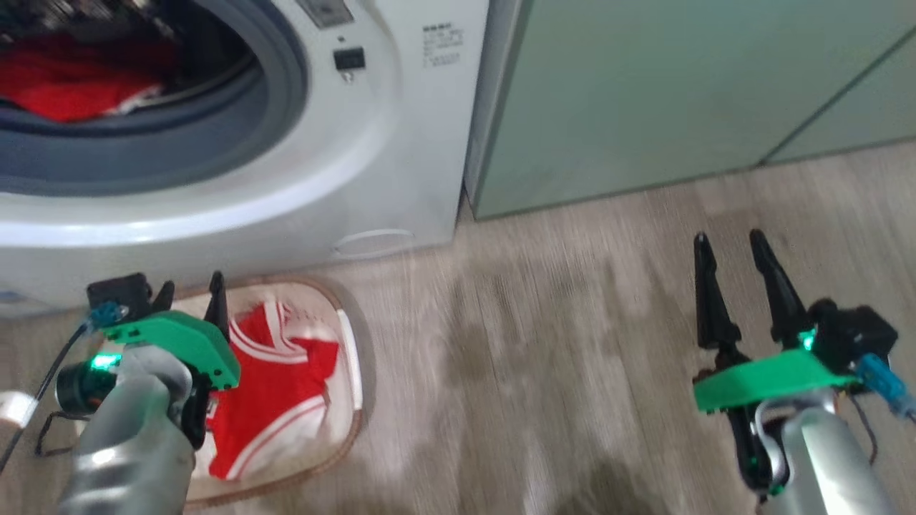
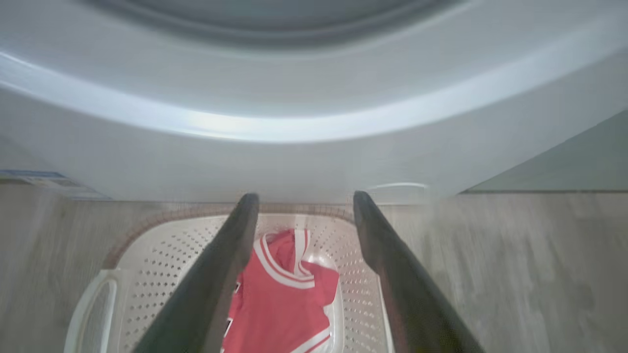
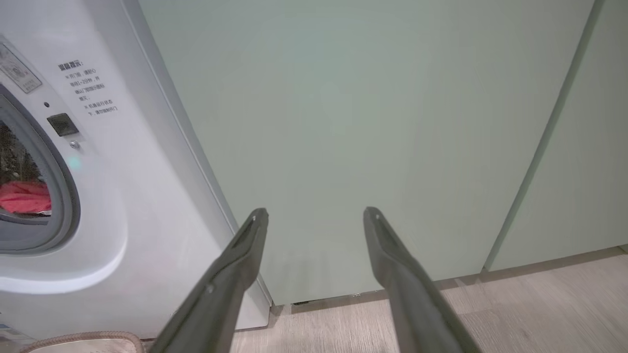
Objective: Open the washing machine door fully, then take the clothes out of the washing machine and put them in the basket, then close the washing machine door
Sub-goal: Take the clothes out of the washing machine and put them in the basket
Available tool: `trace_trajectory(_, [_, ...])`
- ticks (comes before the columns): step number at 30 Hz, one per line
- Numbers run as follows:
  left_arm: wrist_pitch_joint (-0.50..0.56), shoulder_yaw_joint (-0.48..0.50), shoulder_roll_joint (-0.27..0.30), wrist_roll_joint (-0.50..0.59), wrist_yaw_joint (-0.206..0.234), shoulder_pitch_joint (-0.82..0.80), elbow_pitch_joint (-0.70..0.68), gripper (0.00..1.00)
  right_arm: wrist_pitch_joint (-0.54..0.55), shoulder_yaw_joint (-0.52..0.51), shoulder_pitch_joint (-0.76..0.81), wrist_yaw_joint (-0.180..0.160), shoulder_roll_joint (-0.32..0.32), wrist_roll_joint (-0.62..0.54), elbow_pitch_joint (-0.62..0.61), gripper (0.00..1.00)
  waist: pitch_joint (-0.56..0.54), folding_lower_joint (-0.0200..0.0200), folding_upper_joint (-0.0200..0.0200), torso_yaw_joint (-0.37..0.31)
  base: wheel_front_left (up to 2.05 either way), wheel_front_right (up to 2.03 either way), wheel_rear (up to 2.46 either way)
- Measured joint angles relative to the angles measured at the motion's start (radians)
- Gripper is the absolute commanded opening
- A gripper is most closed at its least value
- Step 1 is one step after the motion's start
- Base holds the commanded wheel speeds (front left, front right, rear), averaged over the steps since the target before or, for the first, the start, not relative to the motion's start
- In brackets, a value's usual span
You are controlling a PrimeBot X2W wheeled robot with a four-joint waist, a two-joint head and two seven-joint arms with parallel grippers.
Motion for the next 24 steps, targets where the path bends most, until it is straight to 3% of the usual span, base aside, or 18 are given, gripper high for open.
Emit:
trace_trajectory(12, [-0.002, 0.202, 0.012, 0.065, -0.006, 0.313, -0.426, 1.0, 0.0, -0.005, 0.116, 0.0, -0.018, 0.0, 0.014, 1.0, -0.2, 0.0, 0.0, 0.033, 0.0, 0.0, 0.0])
trace_trajectory(24, [-0.004, 0.288, -0.022, 0.144, -0.015, 0.473, -0.632, 1.0, 0.0, -0.002, 0.142, 0.0, -0.033, 0.0, 0.019, 1.0, -0.292, 0.0, 0.0001, 0.098, 0.0, 0.0, 0.0])
